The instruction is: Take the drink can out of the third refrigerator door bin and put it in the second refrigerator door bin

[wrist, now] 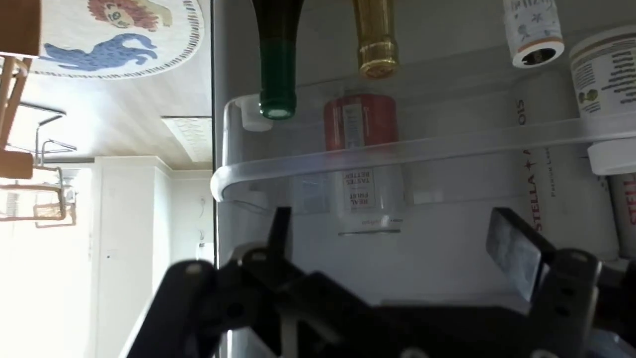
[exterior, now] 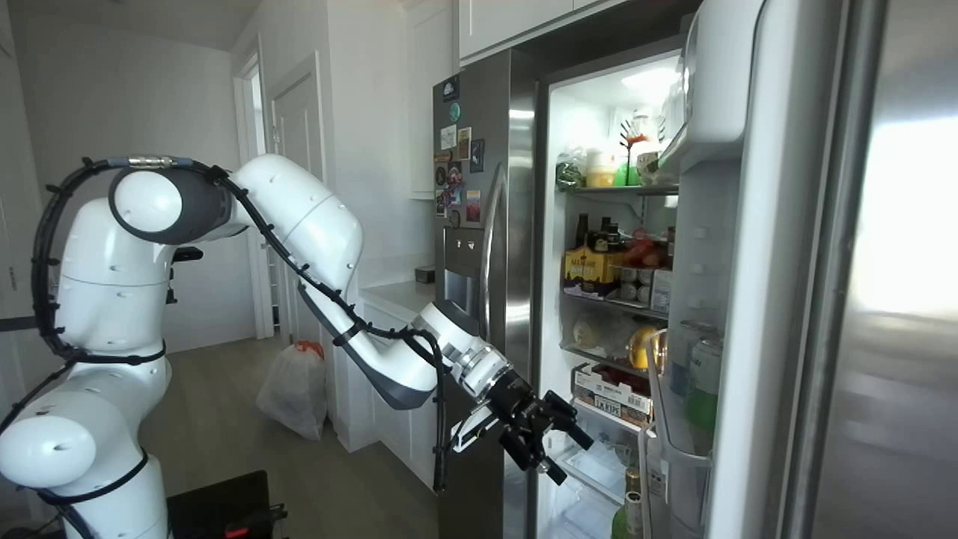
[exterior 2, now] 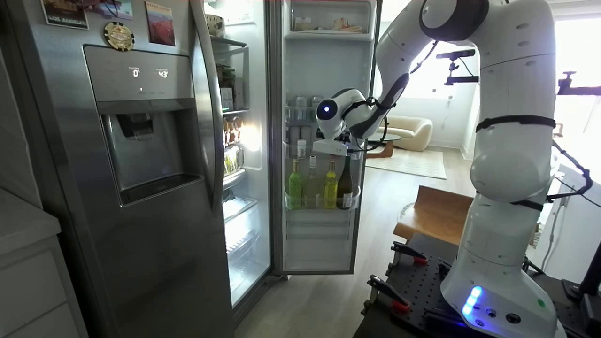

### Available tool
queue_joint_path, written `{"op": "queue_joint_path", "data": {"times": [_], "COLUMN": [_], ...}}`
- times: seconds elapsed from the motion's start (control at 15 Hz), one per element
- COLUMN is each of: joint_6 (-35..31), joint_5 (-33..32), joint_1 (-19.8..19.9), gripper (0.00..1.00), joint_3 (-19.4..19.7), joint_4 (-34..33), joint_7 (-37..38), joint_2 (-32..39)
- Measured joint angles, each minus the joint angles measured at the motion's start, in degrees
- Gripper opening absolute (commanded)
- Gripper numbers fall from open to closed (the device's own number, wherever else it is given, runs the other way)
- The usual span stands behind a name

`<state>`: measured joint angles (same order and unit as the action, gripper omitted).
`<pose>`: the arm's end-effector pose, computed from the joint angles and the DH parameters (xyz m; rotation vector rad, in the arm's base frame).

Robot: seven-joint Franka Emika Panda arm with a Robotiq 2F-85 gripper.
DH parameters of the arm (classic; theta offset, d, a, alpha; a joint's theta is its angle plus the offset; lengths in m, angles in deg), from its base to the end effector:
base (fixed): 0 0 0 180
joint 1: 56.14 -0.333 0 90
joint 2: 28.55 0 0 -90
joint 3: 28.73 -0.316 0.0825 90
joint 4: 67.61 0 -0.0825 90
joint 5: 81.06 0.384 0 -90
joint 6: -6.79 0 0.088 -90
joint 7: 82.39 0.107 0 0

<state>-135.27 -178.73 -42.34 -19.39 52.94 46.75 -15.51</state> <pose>0.5417 -0.2254 0.3230 1.8713 -1.3223 1.1750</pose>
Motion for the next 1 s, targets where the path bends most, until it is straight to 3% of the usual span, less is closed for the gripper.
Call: {"op": "queue_joint_path", "data": {"times": [0.47, 1.0], "joint_6": [2.5, 6.8], "joint_5": [-8.6, -12.7], "joint_1": [1.0, 2.7], "gripper": [1.0, 1.0], "joint_3": [1.0, 1.0], "joint_4": [-2.8, -7.1], "joint_7": [6.3, 7.7], "joint_2": [3.5, 8.4]}}
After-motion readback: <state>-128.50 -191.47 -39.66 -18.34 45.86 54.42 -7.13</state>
